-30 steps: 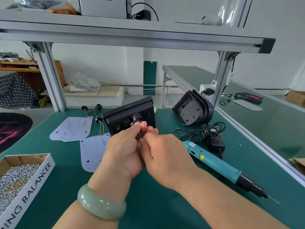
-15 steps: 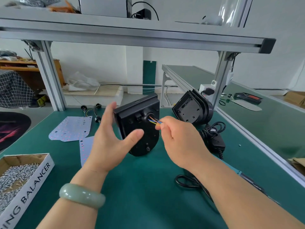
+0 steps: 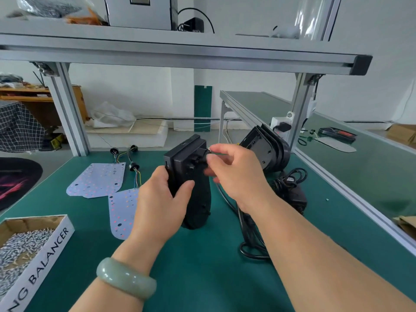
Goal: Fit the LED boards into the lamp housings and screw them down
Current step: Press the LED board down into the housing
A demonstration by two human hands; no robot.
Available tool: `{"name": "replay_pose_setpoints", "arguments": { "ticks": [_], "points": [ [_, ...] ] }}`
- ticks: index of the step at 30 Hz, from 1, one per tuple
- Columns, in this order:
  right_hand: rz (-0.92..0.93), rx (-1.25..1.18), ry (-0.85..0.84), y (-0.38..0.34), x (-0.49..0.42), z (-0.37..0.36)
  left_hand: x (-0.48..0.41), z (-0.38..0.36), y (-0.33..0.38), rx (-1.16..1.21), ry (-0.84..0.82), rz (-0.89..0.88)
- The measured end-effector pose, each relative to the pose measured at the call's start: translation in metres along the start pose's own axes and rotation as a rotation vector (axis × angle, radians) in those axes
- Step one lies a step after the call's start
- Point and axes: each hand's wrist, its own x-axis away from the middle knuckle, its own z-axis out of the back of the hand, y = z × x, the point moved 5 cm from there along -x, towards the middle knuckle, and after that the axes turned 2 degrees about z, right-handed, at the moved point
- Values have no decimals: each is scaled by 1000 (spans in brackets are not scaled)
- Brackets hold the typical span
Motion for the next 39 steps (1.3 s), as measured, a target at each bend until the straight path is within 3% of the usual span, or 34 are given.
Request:
{"name": "replay_pose_setpoints", "arguments": {
  "ticks": [3, 7, 10, 17, 24, 30, 35, 37, 39],
  "points": [
    [-50, -147, 15, 7, -2, -4, 3, -1, 3, -11, -9, -26],
    [-229, -616, 85, 14, 0, -10, 4, -2, 5, 2, 2, 1],
    [-315, -808, 52, 21, 3, -15, 5, -2, 7, 12, 3, 4],
    [-330, -658, 93, 32, 1, -18, 7, -3, 9, 32, 3, 6],
    [-281, -906, -39, 26, 4, -22, 7, -4, 7, 171, -96, 62],
    [-184, -677, 163, 31, 4, -15, 8, -8, 4, 241, -209, 122],
    [99, -184, 251, 19, 7, 4, 11, -12, 7, 135, -233, 67],
    [113, -189, 216, 17, 10, 6, 10, -12, 6, 113, -218, 75],
    [31, -368, 173, 20, 11, 4, 8, -12, 5, 123, -225, 94]
  ]
}}
